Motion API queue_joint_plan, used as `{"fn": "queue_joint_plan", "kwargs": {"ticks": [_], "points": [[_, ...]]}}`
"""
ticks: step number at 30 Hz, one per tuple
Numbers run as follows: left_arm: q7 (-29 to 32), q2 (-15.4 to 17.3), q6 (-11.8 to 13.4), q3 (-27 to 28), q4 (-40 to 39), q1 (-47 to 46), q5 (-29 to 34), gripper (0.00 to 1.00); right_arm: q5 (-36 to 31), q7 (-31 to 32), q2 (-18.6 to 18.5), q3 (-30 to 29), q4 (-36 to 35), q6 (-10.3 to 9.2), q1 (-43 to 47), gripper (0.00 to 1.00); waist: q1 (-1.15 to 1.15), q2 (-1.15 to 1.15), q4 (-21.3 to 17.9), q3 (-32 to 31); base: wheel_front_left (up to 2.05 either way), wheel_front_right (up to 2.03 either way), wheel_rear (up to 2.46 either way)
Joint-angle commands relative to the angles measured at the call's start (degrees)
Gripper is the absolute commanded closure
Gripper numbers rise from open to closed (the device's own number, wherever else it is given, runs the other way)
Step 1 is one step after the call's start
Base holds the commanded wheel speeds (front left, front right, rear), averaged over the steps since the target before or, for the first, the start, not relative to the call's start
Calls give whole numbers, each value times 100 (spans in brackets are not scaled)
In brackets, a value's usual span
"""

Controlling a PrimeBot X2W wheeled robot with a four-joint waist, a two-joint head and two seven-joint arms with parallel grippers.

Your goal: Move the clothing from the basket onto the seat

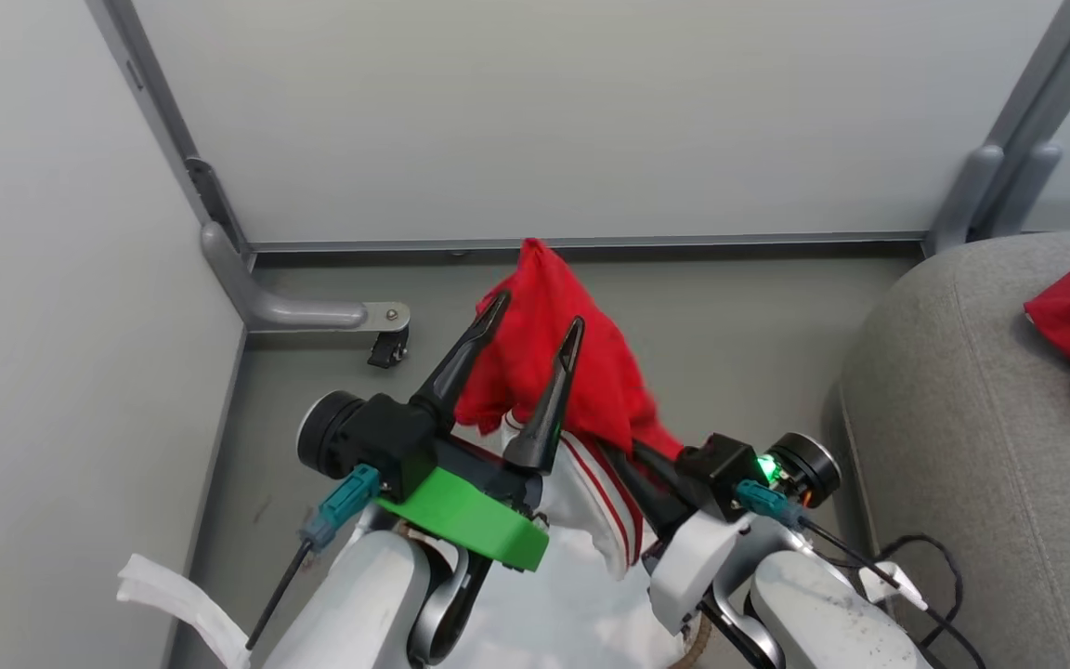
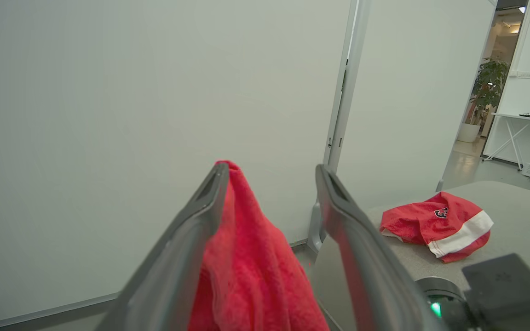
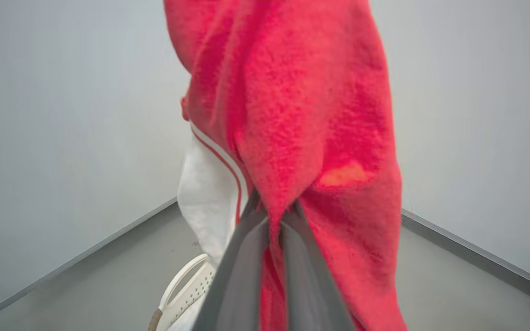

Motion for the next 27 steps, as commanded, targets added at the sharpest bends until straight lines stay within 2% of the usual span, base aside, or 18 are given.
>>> {"fn": "queue_joint_plan", "kwargs": {"ticks": [1,18,27], "points": [[5,5,-11,66,36,102,61,0,15,-13,-26,-106,-101,-8,113,100,0,0,-291,26,0,0,0],[5,37,-10,515,185,595,393,0,-457,-13,-22,-1004,-883,-8,956,100,0,0,-2667,60,0,0,0],[4,61,-10,641,190,639,453,0,-550,-13,-19,-1243,-1192,-8,1104,100,0,0,-3517,220,0,0,0]]}}
